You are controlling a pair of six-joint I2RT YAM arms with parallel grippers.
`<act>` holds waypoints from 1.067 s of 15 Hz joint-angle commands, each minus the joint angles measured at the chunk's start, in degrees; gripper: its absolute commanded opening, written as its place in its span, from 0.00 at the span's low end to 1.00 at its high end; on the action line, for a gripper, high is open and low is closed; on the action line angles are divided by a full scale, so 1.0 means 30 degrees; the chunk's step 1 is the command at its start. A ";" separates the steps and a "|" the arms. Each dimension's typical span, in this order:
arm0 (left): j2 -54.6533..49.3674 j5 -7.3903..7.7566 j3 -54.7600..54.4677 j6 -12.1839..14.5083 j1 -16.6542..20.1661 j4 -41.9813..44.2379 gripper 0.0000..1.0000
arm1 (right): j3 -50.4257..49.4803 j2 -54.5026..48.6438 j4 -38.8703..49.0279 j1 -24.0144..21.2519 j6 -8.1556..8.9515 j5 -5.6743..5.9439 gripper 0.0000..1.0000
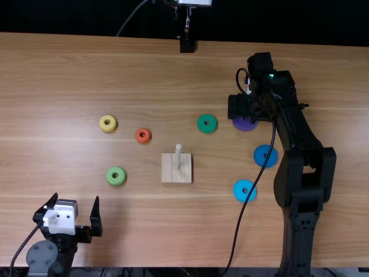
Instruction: Build the Hanoi tower: stack the rings onto the peg from bottom to top in this color order: purple, dark blue, light blue, dark green, light green, yellow, orange.
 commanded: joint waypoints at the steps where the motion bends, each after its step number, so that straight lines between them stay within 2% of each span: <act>1: -0.0222 0.0078 -0.2138 -0.0105 -0.0152 -0.1460 1.00 | 0.0305 0.0287 -0.0001 -0.0051 0.0100 0.0169 1.00; 16: -0.0222 0.0078 -0.2138 -0.0105 -0.0152 -0.1460 1.00 | 0.0187 0.0990 -0.0986 0.0681 0.0065 0.0239 1.00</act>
